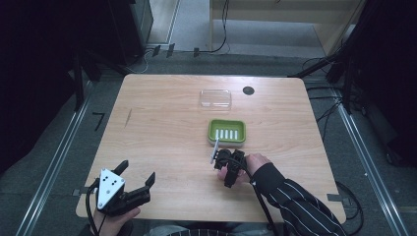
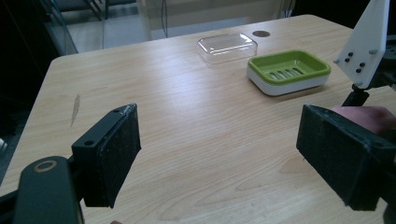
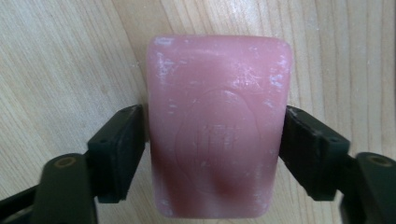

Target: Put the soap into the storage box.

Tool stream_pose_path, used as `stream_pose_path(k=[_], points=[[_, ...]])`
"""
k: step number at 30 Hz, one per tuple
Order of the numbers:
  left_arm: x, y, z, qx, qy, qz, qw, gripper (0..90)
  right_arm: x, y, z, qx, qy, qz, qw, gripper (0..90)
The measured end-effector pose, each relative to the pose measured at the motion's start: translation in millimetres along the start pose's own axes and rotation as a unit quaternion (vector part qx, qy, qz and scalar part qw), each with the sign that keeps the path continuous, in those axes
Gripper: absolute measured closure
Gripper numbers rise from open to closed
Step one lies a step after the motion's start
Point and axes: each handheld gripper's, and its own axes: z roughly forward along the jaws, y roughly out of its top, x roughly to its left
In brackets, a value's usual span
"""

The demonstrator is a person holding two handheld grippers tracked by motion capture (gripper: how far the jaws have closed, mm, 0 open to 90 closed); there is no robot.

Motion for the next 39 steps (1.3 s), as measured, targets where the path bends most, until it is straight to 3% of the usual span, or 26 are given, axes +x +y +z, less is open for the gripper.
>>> stream_pose_path(k=[5,12,31,39], points=[[0.1,-0.1,0.0,-0.001,0.000,-0.001,1.0000,14.1,0.7,0.3,-0.4,0.001,-0.003,-0.003,1.0000,35.9],[0.0,-0.1,-0.1,-0.001,0.001,-0.001,1.0000,14.1,1.0,0.4,-0.7,-0.001,-0.006,-0.006,1.0000,37.9],[0.0,-0.2,-0.1,-0.001,0.000,-0.001,1.0000,14.1,2.4,-0.2,-4.0,-0.002,-0.011,-0.013,0.9998,38.7],[0.0,0.0,0.0,0.000,0.000,0.000,1.0000,14.1,-0.9,-2.8,-7.1,0.001,-0.012,-0.004,0.9999,38.7]])
